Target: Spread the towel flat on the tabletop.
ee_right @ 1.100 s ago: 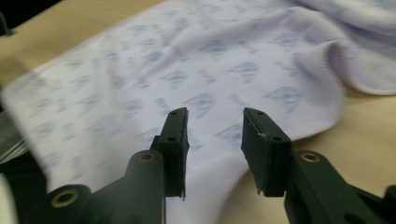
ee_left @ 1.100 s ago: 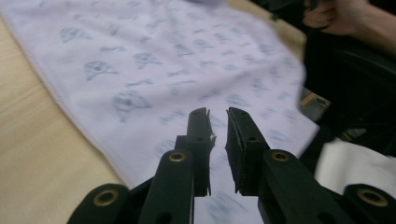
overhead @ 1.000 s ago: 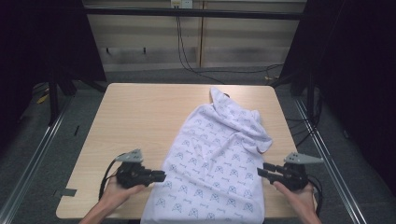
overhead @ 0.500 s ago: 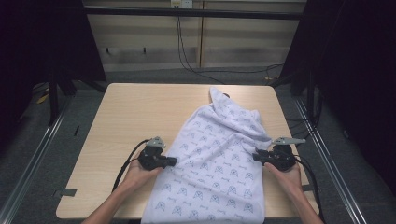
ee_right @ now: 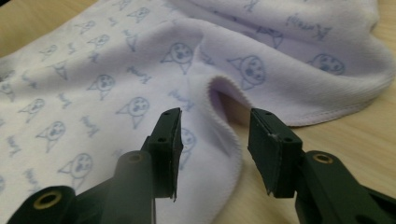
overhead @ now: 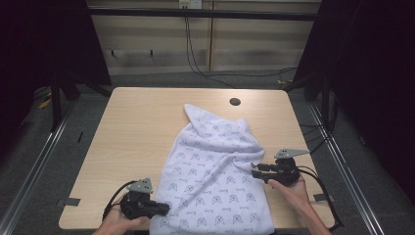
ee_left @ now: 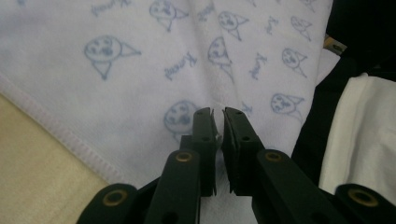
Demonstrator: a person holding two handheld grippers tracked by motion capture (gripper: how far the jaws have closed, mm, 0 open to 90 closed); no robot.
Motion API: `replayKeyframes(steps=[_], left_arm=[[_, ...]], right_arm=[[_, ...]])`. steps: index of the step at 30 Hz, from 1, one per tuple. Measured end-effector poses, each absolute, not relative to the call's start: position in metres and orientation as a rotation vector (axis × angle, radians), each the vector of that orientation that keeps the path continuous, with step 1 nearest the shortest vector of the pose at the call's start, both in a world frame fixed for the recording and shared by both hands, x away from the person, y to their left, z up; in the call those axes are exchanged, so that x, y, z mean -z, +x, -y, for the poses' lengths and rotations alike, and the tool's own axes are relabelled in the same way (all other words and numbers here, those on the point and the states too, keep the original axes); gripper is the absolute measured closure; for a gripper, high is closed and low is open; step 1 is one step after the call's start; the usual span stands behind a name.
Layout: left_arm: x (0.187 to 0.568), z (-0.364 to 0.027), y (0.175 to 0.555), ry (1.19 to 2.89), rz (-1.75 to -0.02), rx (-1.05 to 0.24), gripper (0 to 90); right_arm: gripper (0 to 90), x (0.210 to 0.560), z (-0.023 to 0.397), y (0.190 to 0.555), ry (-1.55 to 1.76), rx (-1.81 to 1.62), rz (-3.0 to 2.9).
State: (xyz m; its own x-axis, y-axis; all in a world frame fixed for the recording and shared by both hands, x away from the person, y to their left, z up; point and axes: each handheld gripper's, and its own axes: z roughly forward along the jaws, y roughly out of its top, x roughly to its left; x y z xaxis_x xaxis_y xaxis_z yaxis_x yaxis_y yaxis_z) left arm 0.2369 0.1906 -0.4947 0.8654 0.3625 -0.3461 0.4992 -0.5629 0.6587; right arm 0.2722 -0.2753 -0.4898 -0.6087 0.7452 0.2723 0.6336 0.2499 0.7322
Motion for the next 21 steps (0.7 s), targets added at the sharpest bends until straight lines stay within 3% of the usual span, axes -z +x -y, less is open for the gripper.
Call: replayKeyframes(steps=[11, 12, 13, 14, 15, 21], left_arm=[[0.497, -0.161, 0.34, 2.095, -0.772, 0.06, 79.4], [0.499, -0.159, 0.342, 2.102, -0.784, 0.047, 80.4], [0.501, -0.158, 0.343, 2.127, -0.783, 0.034, 81.5], [0.504, -0.157, 0.342, 2.148, -0.781, 0.032, 81.5], [0.506, -0.158, 0.338, 2.152, -0.766, 0.022, 82.2], [0.503, -0.174, 0.314, 2.181, -0.744, 0.018, 86.8]], right_arm=[[59.9, 0.498, 0.267, 0.285, 1.319, -1.207, -2.382], [74.7, 0.5, 0.265, 0.286, 1.287, -1.219, -2.418], [83.0, 0.499, 0.265, 0.284, 1.27, -1.226, -2.424], [83.0, 0.499, 0.265, 0.284, 1.27, -1.226, -2.424], [88.4, 0.497, 0.266, 0.281, 1.279, -1.245, -2.412], [89.3, 0.475, 0.286, 0.259, 1.314, -1.368, -2.283]])
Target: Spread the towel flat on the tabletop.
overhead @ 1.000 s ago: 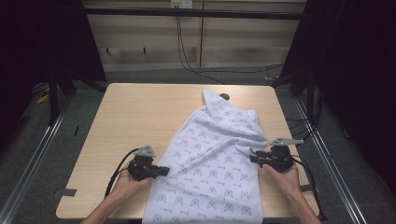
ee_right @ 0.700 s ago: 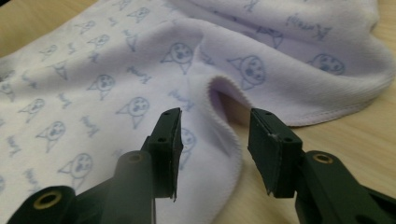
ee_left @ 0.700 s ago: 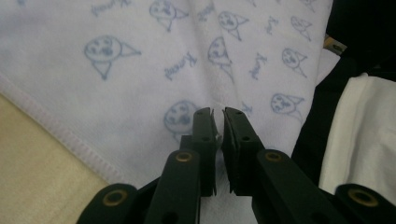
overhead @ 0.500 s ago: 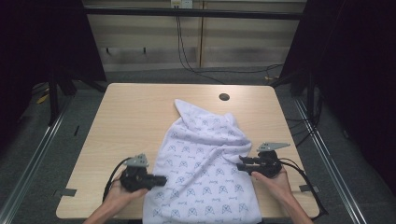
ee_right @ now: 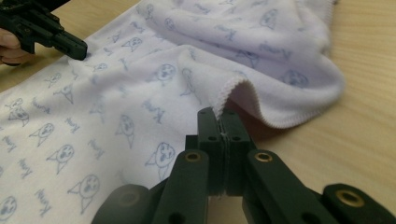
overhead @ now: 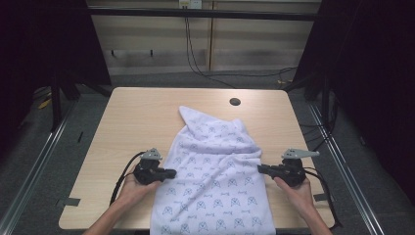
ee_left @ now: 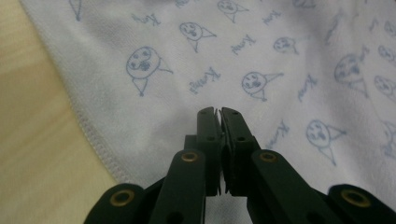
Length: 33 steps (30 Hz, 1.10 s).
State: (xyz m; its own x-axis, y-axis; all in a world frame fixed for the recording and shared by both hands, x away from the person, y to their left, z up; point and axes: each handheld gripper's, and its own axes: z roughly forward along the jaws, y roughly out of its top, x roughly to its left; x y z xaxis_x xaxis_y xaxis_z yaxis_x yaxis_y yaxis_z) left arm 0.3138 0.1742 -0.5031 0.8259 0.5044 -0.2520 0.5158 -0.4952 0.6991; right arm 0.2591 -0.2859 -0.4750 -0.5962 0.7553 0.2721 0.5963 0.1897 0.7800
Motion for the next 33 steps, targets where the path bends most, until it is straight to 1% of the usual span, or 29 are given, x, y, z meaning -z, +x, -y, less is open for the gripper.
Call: replayKeyframes(steps=[3, 4, 8, 9, 10, 11, 12, 13, 15, 16, 18, 19, 20, 22, 24, 25, 26, 27, 28, 31, 32, 33], left_arm=[[0.502, -0.184, 0.297, 2.188, -0.736, 0.057, 86.7], [0.502, -0.188, 0.289, 2.186, -0.735, 0.078, 86.7], [0.5, -0.193, 0.269, 2.211, -0.71, 0.132, 86.3], [0.499, -0.194, 0.265, 2.21, -0.712, 0.141, 85.0], [0.499, -0.194, 0.261, 2.208, -0.713, 0.124, 82.9], [0.497, -0.194, 0.26, 2.215, -0.705, 0.094, 82.9], [0.495, -0.194, 0.262, 2.19, -0.713, 0.075, 82.3], [0.493, -0.194, 0.265, 2.171, -0.724, 0.07, 81.7], [0.488, -0.193, 0.277, 2.128, -0.75, 0.048, 81.7], [0.487, -0.193, 0.284, 2.115, -0.759, 0.035, 82.0], [0.489, -0.19, 0.301, 2.111, -0.784, 0.004, 83.0], [0.493, -0.188, 0.315, 2.108, -0.812, 0.003, 83.0], [0.493, -0.188, 0.315, 2.108, -0.812, 0.003, 82.8], [0.498, -0.185, 0.327, 2.106, -0.835, -0.036, 82.7], [0.504, -0.18, 0.331, 2.144, -0.843, -0.033, 84.6], [0.504, -0.18, 0.331, 2.144, -0.831, -0.04, 84.6], [0.503, -0.179, 0.331, 2.151, -0.833, -0.045, 85.0], [0.503, -0.178, 0.33, 2.153, -0.834, -0.048, 85.0], [0.504, -0.179, 0.329, 2.148, -0.834, -0.048, 85.3], [0.504, -0.18, 0.329, 2.142, -0.83, -0.046, 85.8], [0.504, -0.18, 0.329, 2.142, -0.83, -0.046, 85.9], [0.505, -0.18, 0.329, 2.141, -0.826, -0.046, 85.9]], right_arm=[[89.3, 0.474, 0.292, 0.243, 1.321, -1.359, -2.291], [89.1, 0.474, 0.294, 0.232, 1.326, -1.343, -2.31], [88.8, 0.474, 0.293, 0.218, 1.316, -1.317, -2.376], [88.3, 0.475, 0.293, 0.213, 1.314, -1.311, -2.402], [82.7, 0.475, 0.292, 0.203, 1.308, -1.3, -2.418], [82.7, 0.475, 0.292, 0.203, 1.308, -1.3, -2.418], [78.9, 0.474, 0.292, 0.199, 1.298, -1.298, -2.42], [74.1, 0.473, 0.292, 0.195, 1.291, -1.306, -2.403], [67.9, 0.47, 0.295, 0.194, 1.297, -1.33, -2.377], [67.0, 0.469, 0.296, 0.194, 1.301, -1.344, -2.358], [66.7, 0.465, 0.296, 0.199, 1.287, -1.372, -2.318], [66.6, 0.465, 0.295, 0.2, 1.284, -1.376, -2.314], [66.6, 0.465, 0.295, 0.2, 1.284, -1.376, -2.314], [65.7, 0.464, 0.292, 0.205, 1.272, -1.364, -2.305], [65.9, 0.462, 0.283, 0.217, 1.231, -1.363, -2.302], [65.9, 0.462, 0.283, 0.217, 1.231, -1.363, -2.302], [66.0, 0.463, 0.276, 0.228, 1.215, -1.354, -2.299], [66.0, 0.463, 0.276, 0.228, 1.215, -1.354, -2.299], [65.6, 0.465, 0.267, 0.246, 1.202, -1.33, -2.317], [63.7, 0.469, 0.251, 0.276, 1.195, -1.278, -2.333], [63.7, 0.469, 0.251, 0.276, 1.195, -1.278, -2.333], [63.1, 0.469, 0.246, 0.286, 1.194, -1.258, -2.33]])
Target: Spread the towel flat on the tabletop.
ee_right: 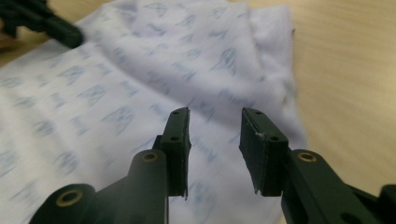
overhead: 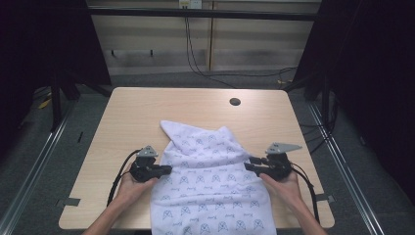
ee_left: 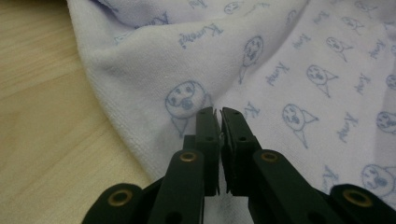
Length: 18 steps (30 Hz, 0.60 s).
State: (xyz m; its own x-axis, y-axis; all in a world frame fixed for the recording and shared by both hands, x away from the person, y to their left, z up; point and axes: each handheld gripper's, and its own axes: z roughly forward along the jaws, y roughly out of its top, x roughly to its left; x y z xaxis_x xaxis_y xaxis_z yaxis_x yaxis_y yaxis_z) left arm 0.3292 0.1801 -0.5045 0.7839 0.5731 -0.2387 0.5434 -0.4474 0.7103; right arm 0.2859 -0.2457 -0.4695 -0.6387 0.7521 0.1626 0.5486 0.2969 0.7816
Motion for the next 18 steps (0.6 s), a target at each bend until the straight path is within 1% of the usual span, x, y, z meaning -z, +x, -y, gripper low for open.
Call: replayKeyframes(steps=[4, 6, 8, 12, 18], left_arm=[[0.505, -0.184, 0.325, 2.147, -0.807, -0.022, 87.0], [0.504, -0.188, 0.32, 2.159, -0.788, -0.006, 87.4], [0.504, -0.19, 0.314, 2.162, -0.778, 0.001, 87.5], [0.502, -0.189, 0.312, 2.182, -0.764, 0.001, 87.4], [0.503, -0.19, 0.315, 2.171, -0.765, 0.025, 86.5]], right_arm=[[61.4, 0.477, 0.236, 0.327, 1.226, -1.232, -2.309], [60.1, 0.478, 0.235, 0.341, 1.246, -1.228, -2.288], [59.7, 0.478, 0.231, 0.357, 1.253, -1.285, -2.262], [59.7, 0.484, 0.217, 0.378, 1.27, -1.247, -2.267], [54.9, 0.499, 0.205, 0.413, 1.295, -1.217, -2.328]])
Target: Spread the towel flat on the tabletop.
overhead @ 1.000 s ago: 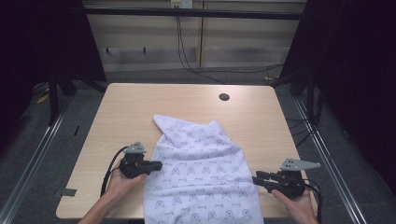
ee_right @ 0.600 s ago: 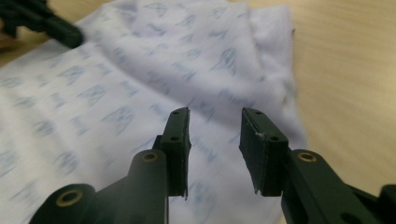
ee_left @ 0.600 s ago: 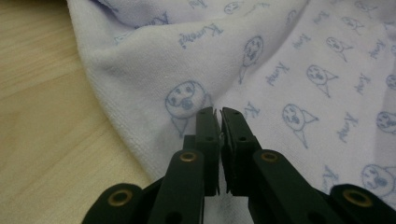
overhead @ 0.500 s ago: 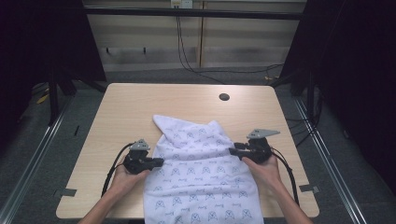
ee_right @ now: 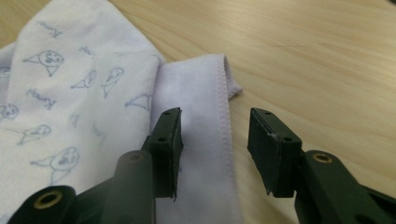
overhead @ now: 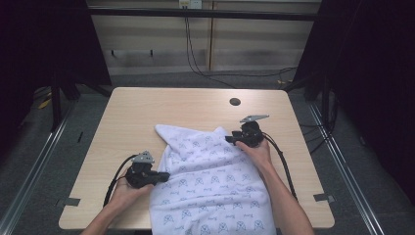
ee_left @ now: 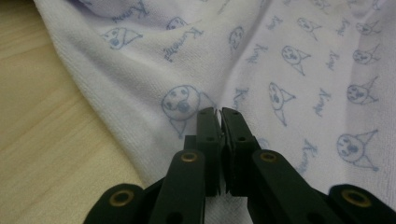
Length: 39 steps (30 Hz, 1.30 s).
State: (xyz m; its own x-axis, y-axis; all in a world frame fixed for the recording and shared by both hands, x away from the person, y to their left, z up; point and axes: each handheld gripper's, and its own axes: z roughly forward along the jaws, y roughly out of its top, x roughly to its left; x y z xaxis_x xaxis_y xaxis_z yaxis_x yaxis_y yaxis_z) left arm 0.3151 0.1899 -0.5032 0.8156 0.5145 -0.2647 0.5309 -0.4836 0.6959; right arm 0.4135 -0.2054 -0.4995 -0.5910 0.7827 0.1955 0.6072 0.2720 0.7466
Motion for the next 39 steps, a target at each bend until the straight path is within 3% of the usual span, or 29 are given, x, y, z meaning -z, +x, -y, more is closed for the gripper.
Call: replayKeyframes(steps=[3, 5, 7, 10, 18, 25, 26, 30, 39], left_arm=[[0.504, -0.191, 0.317, 2.169, -0.758, 0.037, 86.4], [0.503, -0.191, 0.316, 2.173, -0.758, 0.032, 86.4], [0.503, -0.192, 0.314, 2.173, -0.762, 0.026, 86.4], [0.502, -0.195, 0.311, 2.178, -0.766, 0.029, 86.4], [0.5, -0.198, 0.288, 2.207, -0.727, 0.063, 86.3], [0.498, -0.185, 0.253, 2.253, -0.595, 0.28, 82.3], [0.494, -0.185, 0.252, 2.254, -0.587, 0.252, 79.7], [0.484, -0.188, 0.274, 2.145, -0.655, 0.178, 76.2], [0.501, -0.171, 0.34, 2.111, -0.849, 0.01, 66.8]], right_arm=[[55.9, 0.504, 0.201, 0.421, 1.315, -1.291, -2.389], [75.9, 0.507, 0.198, 0.42, 1.33, -1.343, -2.418], [86.6, 0.503, 0.197, 0.414, 1.313, -1.347, -2.391], [87.2, 0.492, 0.206, 0.408, 1.314, -1.359, -2.337], [87.5, 0.452, 0.29, 0.352, 1.342, -1.254, -2.136], [87.4, 0.469, 0.312, 0.293, 1.356, -1.202, -2.211], [87.4, 0.473, 0.309, 0.285, 1.334, -1.177, -2.244], [87.0, 0.481, 0.305, 0.273, 1.322, -1.171, -2.298], [86.4, 0.481, 0.306, 0.303, 1.356, -1.251, -2.235]])
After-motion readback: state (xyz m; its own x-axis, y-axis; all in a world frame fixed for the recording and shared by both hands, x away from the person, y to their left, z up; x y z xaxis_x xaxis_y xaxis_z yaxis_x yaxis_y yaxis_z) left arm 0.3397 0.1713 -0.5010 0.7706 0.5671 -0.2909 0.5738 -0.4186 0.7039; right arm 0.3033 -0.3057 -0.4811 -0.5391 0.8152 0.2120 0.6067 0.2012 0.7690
